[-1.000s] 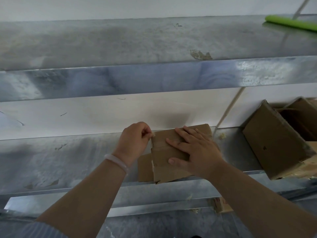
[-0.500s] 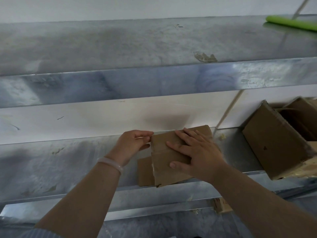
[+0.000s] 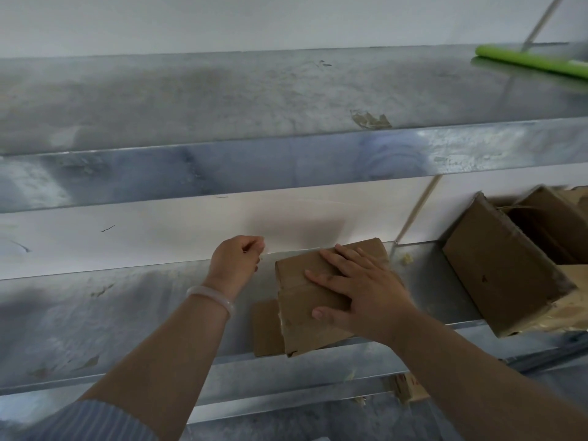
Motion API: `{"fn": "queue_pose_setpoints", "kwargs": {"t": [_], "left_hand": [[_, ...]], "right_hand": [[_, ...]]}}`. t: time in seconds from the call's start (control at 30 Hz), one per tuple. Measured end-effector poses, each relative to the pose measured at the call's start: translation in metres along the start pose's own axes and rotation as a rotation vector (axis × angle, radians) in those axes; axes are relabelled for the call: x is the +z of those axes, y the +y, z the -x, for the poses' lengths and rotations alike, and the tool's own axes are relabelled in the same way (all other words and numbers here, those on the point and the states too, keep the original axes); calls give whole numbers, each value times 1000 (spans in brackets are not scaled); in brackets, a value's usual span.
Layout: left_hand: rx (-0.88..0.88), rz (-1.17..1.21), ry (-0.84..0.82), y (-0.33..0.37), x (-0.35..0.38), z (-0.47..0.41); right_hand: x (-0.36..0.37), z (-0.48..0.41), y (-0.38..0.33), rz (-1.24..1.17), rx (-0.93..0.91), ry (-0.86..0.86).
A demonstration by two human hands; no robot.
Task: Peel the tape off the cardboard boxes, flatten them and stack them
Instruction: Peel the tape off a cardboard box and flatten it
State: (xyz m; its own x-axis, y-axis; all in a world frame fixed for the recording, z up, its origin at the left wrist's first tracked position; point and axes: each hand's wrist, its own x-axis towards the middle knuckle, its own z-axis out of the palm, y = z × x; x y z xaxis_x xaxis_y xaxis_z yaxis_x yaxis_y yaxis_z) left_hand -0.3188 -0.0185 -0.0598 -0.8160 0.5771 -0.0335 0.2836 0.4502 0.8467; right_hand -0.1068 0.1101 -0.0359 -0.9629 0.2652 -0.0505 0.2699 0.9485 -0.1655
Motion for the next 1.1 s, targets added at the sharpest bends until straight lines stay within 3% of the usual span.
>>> {"fn": "queue_pose_setpoints", "kwargs": {"t": [0.13, 0.3, 0.47, 0.6, 0.73, 0.9, 1.0, 1.1], "left_hand": [[20, -222, -88, -12, 3, -2], [73, -311, -154, -29, 5, 2], [128, -280, 47, -37, 1, 9], [124, -324, 65, -40, -4, 12], [60, -318, -7, -45, -5, 17], [-10, -391, -226, -51, 1, 21], [-5, -158, -266, -39, 5, 31], [82, 60, -429, -18, 15, 51]], "right_hand": [[4, 1, 2, 27, -23, 20], [15, 1, 7, 134, -73, 65], [19, -1, 10, 140, -87, 93], [20, -2, 10, 147, -90, 102], [20, -1, 11, 146, -97, 123], [21, -1, 14, 168, -121, 142], [23, 1, 17, 163, -150, 180], [22, 5, 19, 125, -152, 231]]}}
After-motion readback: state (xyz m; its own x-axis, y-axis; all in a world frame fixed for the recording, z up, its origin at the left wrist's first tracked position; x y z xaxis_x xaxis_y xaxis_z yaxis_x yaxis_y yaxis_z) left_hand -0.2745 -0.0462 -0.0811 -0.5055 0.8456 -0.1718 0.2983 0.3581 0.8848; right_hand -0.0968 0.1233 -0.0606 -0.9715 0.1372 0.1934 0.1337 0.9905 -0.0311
